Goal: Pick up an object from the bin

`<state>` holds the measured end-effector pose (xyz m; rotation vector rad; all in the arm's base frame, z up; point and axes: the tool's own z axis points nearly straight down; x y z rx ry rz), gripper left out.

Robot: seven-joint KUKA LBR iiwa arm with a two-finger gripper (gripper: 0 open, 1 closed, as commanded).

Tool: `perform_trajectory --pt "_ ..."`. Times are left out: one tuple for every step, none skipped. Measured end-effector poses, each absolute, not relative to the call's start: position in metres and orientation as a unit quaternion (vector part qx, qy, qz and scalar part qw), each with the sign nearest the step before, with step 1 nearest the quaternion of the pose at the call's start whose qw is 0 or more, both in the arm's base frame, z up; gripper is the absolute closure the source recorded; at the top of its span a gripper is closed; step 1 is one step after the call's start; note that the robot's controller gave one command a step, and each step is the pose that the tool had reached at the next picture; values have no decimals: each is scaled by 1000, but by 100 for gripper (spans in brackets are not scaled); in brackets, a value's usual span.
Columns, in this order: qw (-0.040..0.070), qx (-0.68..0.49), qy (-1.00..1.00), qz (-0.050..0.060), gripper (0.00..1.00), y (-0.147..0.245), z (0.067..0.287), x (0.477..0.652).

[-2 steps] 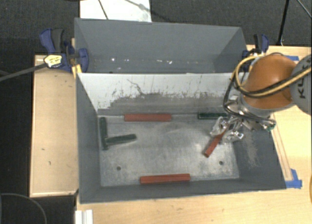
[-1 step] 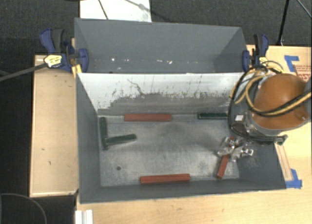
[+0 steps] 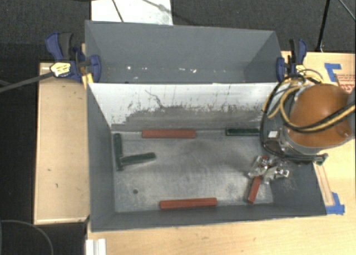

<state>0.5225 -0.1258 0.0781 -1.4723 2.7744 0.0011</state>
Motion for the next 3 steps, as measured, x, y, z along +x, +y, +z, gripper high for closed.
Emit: perform_trajectory --pt "0 -469 883 0 100 -126 78 523" --pt "0 -469 883 0 100 -126 78 523" --pt "1 -471 882 0 100 -131 218 524"
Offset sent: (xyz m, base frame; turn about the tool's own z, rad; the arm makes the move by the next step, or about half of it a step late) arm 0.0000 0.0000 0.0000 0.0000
